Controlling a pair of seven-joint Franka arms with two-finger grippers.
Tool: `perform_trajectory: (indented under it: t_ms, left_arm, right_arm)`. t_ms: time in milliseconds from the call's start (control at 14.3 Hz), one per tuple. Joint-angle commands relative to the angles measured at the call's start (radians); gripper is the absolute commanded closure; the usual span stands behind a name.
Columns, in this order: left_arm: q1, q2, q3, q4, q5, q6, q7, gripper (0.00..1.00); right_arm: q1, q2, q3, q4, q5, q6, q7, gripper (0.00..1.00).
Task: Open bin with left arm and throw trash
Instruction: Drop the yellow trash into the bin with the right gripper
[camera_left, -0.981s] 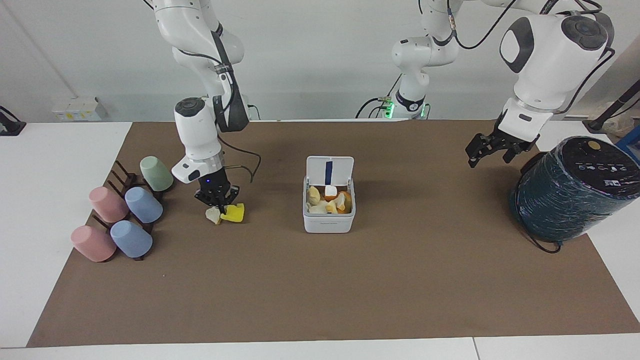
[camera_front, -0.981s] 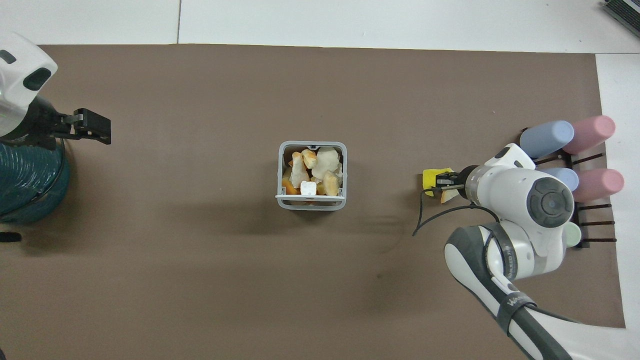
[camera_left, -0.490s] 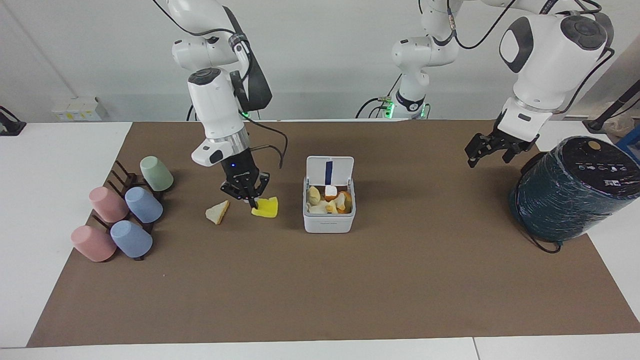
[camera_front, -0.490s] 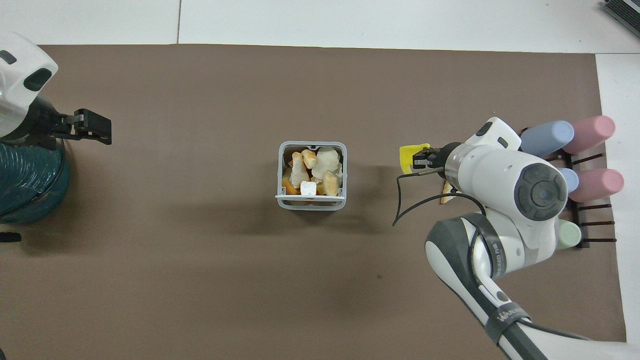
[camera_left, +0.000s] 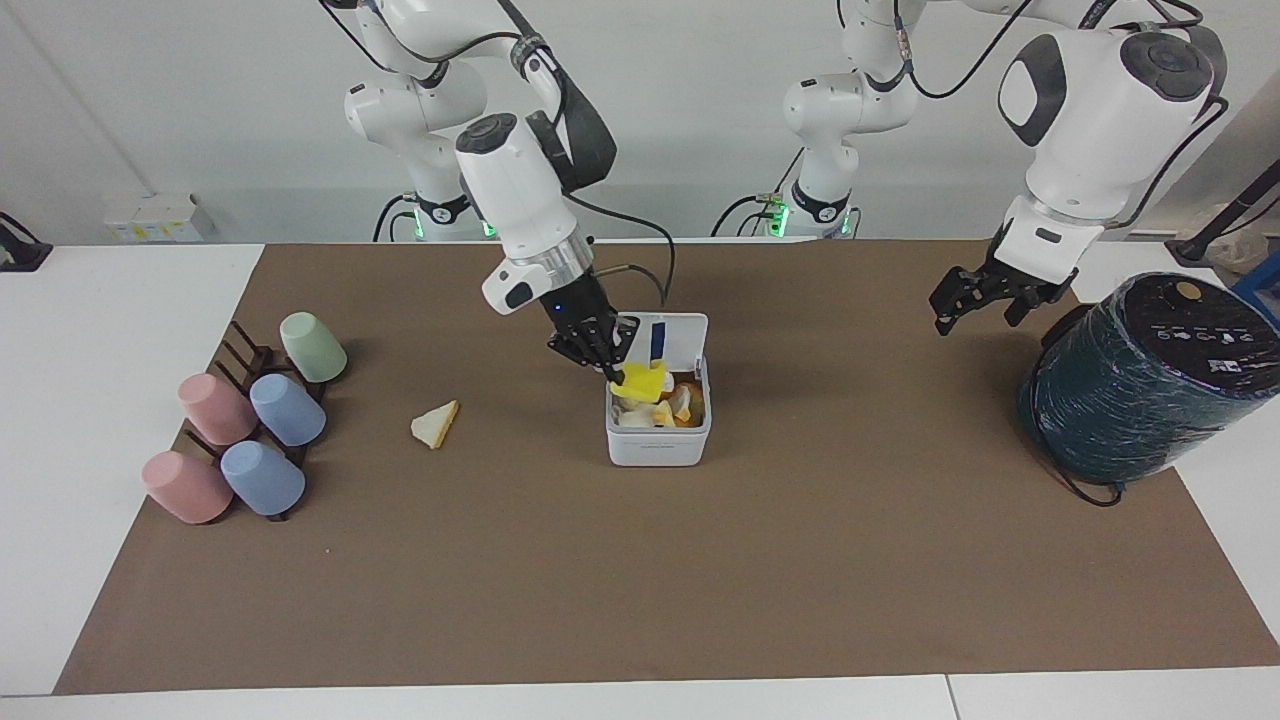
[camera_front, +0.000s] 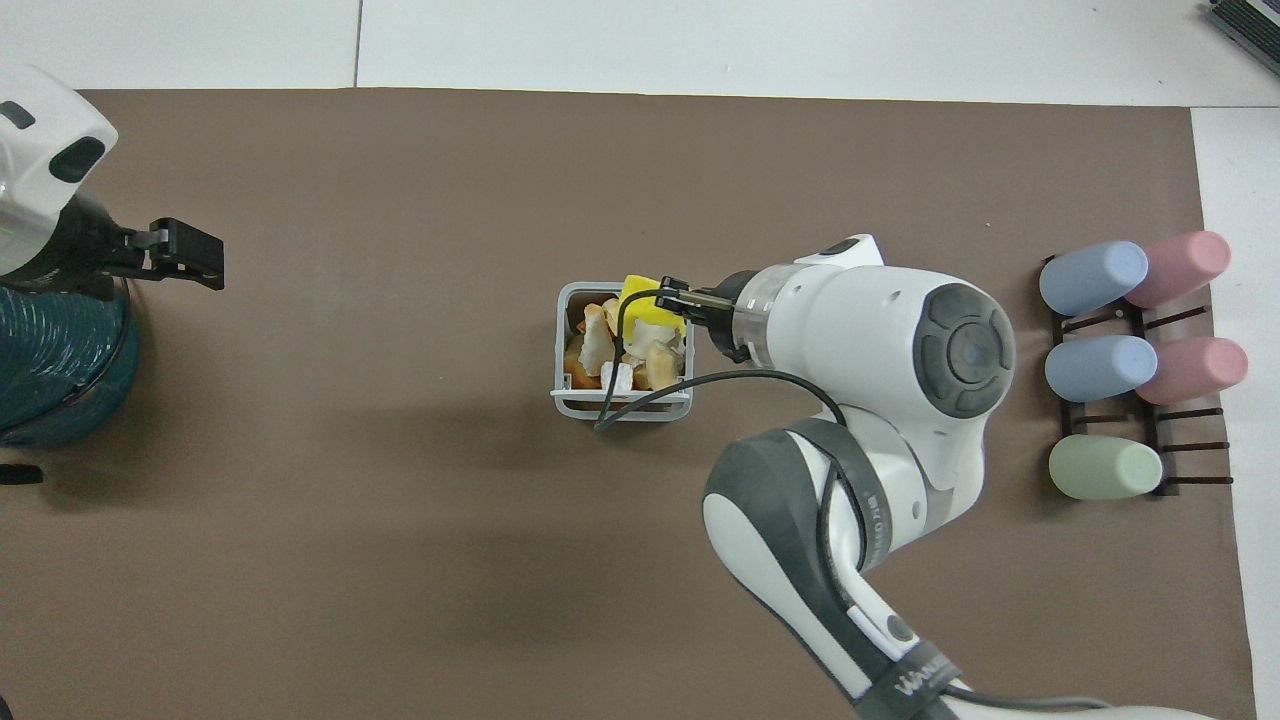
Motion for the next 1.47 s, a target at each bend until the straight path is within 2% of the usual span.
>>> perform_trajectory:
  t_ms: [0, 70, 140, 210, 280, 561, 841, 1121, 1401]
  left_arm:
    - [-0.004, -0.030, 0.001, -0.035, 0.022, 0.003, 0.001, 0.00]
    - [-0.004, -0.030, 0.001, -0.035, 0.022, 0.003, 0.002, 0.00]
    - [-0.004, -0.030, 0.001, -0.035, 0.022, 0.003, 0.002, 0.00]
    - [-0.004, -0.030, 0.001, -0.035, 0.022, 0.003, 0.002, 0.00]
    - [-0.004, -0.030, 0.001, -0.035, 0.022, 0.003, 0.002, 0.00]
    - [-0.004, -0.030, 0.001, -0.035, 0.022, 0.007, 0.002, 0.00]
    - [-0.005, -0.031, 0.001, -0.032, 0.022, 0.003, -0.004, 0.00]
    - [-0.005, -0.036, -0.001, -0.032, 0.022, 0.003, -0.004, 0.00]
    - [-0.005, -0.036, -0.001, -0.032, 0.022, 0.007, -0.002, 0.00]
  right_arm:
    - [0.017, 0.047, -0.001, 0.037, 0.015, -0.014, 0.029, 0.77]
    - [0.017, 0.047, -0.001, 0.038, 0.017, -0.018, 0.040, 0.25]
    - [0.017, 0.047, -0.001, 0.040, 0.015, -0.028, 0.060, 0.13]
    - [0.018, 0.047, -0.001, 0.041, 0.014, -0.041, 0.061, 0.11]
    - [0.018, 0.045, -0.002, 0.041, 0.009, -0.064, 0.063, 0.02]
    - [-0.035, 0.039, -0.009, 0.041, -0.077, -0.060, 0.040, 0.00]
    - [-0.147, 0.036, -0.007, 0.020, -0.135, -0.048, -0.122, 0.00]
    - [-0.261, -0.027, -0.010, -0.151, -0.140, -0.032, -0.220, 0.00]
    - [-0.367, -0.058, -0.009, -0.323, -0.152, 0.167, -0.394, 0.00]
